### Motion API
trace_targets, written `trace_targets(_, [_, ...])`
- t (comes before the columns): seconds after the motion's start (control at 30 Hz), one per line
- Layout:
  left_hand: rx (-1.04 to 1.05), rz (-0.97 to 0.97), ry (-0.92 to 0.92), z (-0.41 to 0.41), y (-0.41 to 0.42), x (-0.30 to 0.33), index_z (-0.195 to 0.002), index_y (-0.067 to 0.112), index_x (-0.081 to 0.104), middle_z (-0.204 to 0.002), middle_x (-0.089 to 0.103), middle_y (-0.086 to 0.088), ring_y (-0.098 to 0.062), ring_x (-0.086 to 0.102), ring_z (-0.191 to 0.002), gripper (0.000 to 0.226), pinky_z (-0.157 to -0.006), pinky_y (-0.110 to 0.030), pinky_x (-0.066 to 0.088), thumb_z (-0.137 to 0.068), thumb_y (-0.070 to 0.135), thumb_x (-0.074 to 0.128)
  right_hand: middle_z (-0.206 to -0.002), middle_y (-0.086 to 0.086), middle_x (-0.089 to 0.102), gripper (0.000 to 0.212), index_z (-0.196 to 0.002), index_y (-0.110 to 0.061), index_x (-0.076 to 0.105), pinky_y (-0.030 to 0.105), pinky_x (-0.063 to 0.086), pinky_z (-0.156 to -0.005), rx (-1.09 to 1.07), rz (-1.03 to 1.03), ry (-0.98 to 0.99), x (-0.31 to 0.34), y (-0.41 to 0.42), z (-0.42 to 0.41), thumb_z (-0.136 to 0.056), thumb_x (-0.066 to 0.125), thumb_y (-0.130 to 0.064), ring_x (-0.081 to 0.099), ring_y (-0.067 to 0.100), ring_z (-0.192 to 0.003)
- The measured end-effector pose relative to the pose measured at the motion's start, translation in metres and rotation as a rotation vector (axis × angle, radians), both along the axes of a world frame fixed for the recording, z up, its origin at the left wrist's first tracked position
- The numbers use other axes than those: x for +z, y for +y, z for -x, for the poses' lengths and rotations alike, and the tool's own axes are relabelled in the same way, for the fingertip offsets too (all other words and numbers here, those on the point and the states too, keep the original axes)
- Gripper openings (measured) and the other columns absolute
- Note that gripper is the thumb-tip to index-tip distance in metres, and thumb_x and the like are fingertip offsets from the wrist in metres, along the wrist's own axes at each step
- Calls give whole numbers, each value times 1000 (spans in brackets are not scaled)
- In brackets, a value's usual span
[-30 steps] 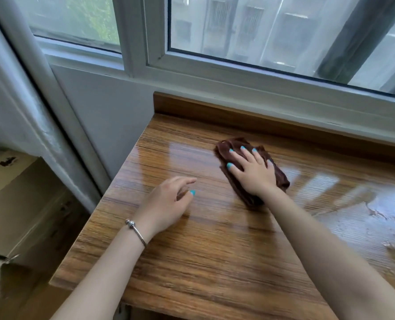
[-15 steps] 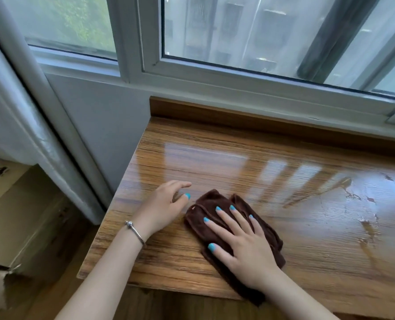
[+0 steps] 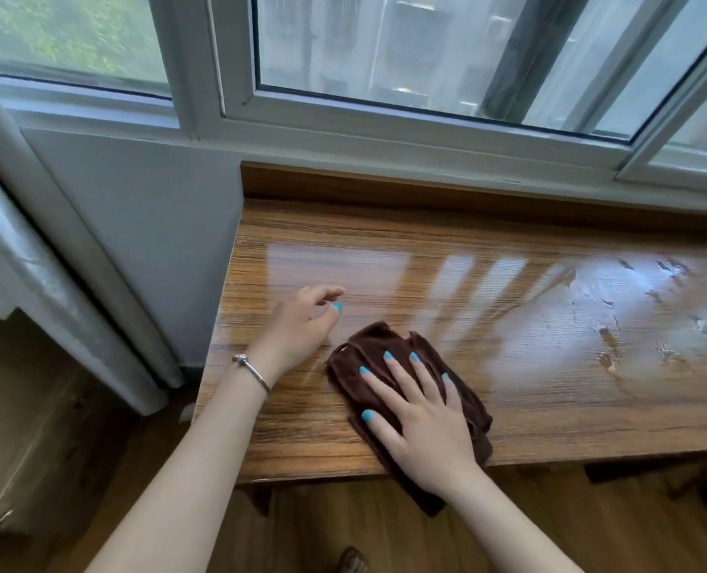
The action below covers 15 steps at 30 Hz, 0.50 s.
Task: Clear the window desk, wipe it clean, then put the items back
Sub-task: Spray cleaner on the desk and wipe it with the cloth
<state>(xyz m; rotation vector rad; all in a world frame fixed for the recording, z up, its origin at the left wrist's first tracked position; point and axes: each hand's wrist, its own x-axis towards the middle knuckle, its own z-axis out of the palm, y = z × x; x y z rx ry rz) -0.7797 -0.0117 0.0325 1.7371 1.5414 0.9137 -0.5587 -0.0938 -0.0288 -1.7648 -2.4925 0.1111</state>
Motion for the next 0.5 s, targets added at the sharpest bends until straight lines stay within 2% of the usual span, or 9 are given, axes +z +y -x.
trace_targets(0.1, [-84, 11, 3, -8, 9, 0, -127, 18, 59, -127, 60, 4, -7, 54, -115, 33, -95, -19, 36, -95, 21, 54, -163, -21, 10, 48, -137, -75, 3, 54, 4, -118, -119, 101, 4, 8, 45, -21, -90, 15, -78, 1, 15, -152])
trace_targets(0.2, [-159, 34, 44, -11, 6, -5, -130, 20, 57, -130, 57, 4, -8, 50, -121, 35, -101, -22, 36, -95, 25, 53, -165, -16, -1, 53, -144, -66, 10, 60, -2, -118, -478, 234, 29, 19, 97, -38, -93, 23, -73, -9, 21, -152])
trace_targets(0.27, [-172, 40, 81, -11, 1, -11, -130, 20, 57, -132, 57, 4, -10, 51, -121, 36, -103, -24, 36, -95, 25, 54, -166, -14, -1, 54, -147, -61, 11, 64, -2, -116, -569, 237, 31, 19, 103, -31, -95, 22, -70, -9, 24, -152])
trace_targets(0.33, [-179, 50, 91, -11, -6, -17, -129, 21, 57, -131, 57, 3, -14, 55, -116, 35, -104, -29, 40, -94, 24, 54, -166, -13, -1, 56, -148, -60, 7, 66, -1, -115, -484, 220, 7, 15, 83, -14, -95, 19, -70, -8, 24, -152])
trace_targets(0.4, [-201, 34, 88, -12, -11, -23, -126, 20, 59, -126, 59, 2, -17, 58, -110, 32, -101, -34, 43, -94, 22, 54, -165, -15, 5, 57, -146, -62, 2, 65, 2, -115, -306, 139, -16, 8, 38, 3, -92, 15, -73, -3, 24, -152])
trace_targets(0.5, [-239, 47, 60, -15, -13, -28, -126, 20, 59, -122, 60, 2, -18, 59, -109, 32, -100, -38, 45, -93, 22, 55, -161, -16, 24, 52, -144, -67, 5, 63, 17, -113, -99, -10, 0, -1, -23, 3, -93, 11, -75, 17, 23, -150])
